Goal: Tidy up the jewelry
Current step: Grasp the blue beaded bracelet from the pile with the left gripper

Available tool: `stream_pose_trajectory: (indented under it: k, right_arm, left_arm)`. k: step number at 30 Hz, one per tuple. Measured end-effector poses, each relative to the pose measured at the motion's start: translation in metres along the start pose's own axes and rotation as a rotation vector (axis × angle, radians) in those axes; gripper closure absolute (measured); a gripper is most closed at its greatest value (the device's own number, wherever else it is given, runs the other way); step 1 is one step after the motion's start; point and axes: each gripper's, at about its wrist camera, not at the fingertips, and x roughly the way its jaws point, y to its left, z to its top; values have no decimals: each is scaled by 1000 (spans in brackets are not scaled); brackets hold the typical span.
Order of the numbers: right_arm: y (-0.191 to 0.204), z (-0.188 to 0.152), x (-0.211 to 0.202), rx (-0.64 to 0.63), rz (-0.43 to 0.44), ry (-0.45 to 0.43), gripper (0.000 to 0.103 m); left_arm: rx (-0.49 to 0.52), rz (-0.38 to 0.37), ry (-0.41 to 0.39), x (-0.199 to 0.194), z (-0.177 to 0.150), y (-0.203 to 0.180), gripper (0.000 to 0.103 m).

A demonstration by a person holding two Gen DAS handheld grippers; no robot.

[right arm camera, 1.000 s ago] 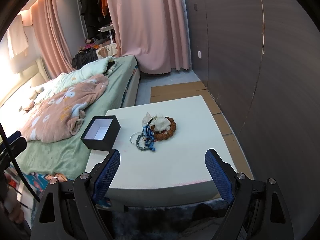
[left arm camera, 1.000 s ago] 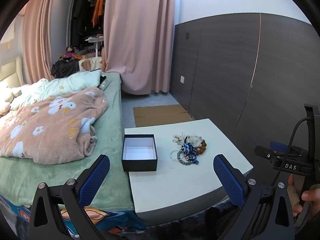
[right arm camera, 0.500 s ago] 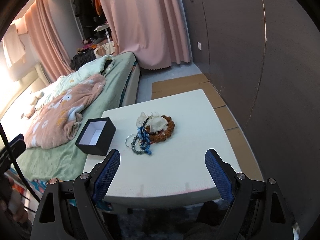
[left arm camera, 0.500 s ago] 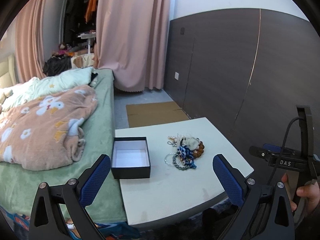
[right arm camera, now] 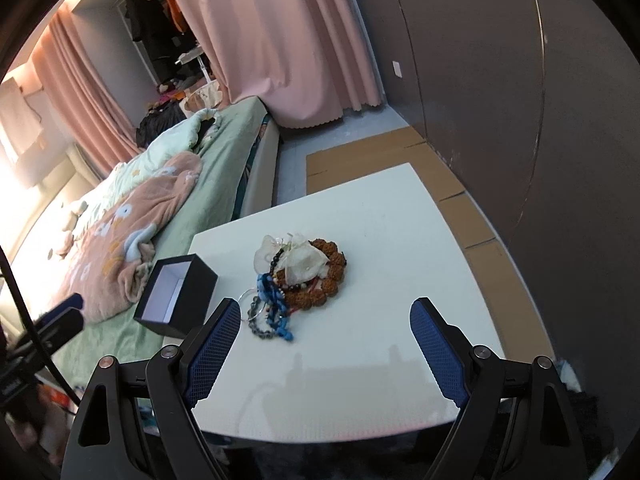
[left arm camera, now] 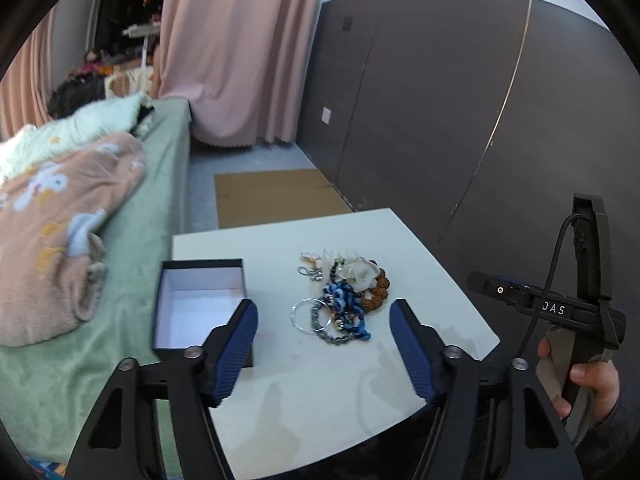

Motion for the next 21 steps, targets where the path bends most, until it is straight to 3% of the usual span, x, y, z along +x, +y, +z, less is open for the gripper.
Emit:
stream_pose_trajectory:
  k: [4, 13, 16, 21]
  right_arm:
    - [-12, 3, 14, 48, 28, 3, 16]
    - [-34, -4, 43, 130, 78, 35, 16]
    - [-39, -3, 49, 133, 63, 46, 16]
    - [-47, -2, 54, 147, 40, 49, 16]
  left_arm:
    - [-8, -35, 38, 27, 4, -3, 45]
    - [8, -75, 122, 84, 8, -7, 49]
    - [6, -91, 157, 105, 8, -8, 57]
    - [-2, -95, 199, 134, 6, -8, 57]
